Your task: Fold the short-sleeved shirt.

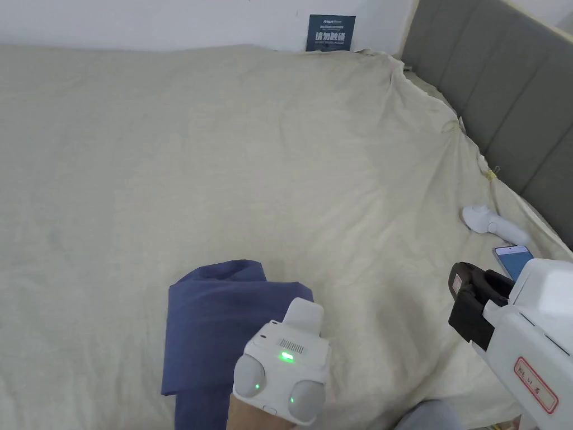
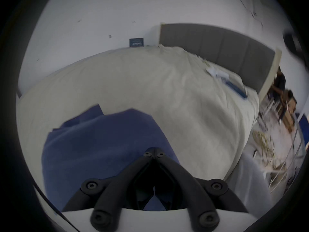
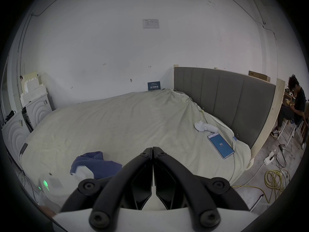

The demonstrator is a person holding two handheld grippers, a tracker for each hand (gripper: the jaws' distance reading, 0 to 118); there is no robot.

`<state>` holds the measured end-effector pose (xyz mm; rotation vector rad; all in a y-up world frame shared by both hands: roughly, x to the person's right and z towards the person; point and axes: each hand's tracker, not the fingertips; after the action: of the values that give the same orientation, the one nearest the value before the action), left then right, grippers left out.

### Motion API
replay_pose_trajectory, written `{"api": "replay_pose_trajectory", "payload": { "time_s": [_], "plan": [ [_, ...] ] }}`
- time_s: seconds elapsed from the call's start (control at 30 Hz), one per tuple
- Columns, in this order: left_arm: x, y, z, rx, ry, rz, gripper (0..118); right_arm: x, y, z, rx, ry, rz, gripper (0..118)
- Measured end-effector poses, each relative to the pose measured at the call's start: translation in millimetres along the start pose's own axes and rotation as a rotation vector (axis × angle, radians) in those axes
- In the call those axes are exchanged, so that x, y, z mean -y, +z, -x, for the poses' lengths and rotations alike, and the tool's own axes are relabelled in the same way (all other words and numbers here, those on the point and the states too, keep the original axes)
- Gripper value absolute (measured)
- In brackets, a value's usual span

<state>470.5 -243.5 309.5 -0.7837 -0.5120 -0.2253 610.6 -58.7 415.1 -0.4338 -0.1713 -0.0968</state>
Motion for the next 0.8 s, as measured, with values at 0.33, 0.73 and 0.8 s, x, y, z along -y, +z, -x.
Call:
{"api": "replay_pose_trajectory", "payload": {
  "time_s": [0.33, 0.73, 0.8],
  "plan": [
    [-27.3, -1.3, -3.2, 0.067, 0.105, 0.029, 0, -6.1, 14.3, 4.0, 0.026, -0.003, -0.007, 0],
    [-60.4, 156.3, 124.8, -0.106, 0.324, -0.452, 0, -7.2, -25.3, 11.4, -0.063, 0.040, -0.064, 0],
    [-48.1, 168.2, 140.7, -0.207, 0.329, -0.460, 0, -7.3, -36.3, 30.0, -0.096, 0.055, -0.075, 0]
  ]
}}
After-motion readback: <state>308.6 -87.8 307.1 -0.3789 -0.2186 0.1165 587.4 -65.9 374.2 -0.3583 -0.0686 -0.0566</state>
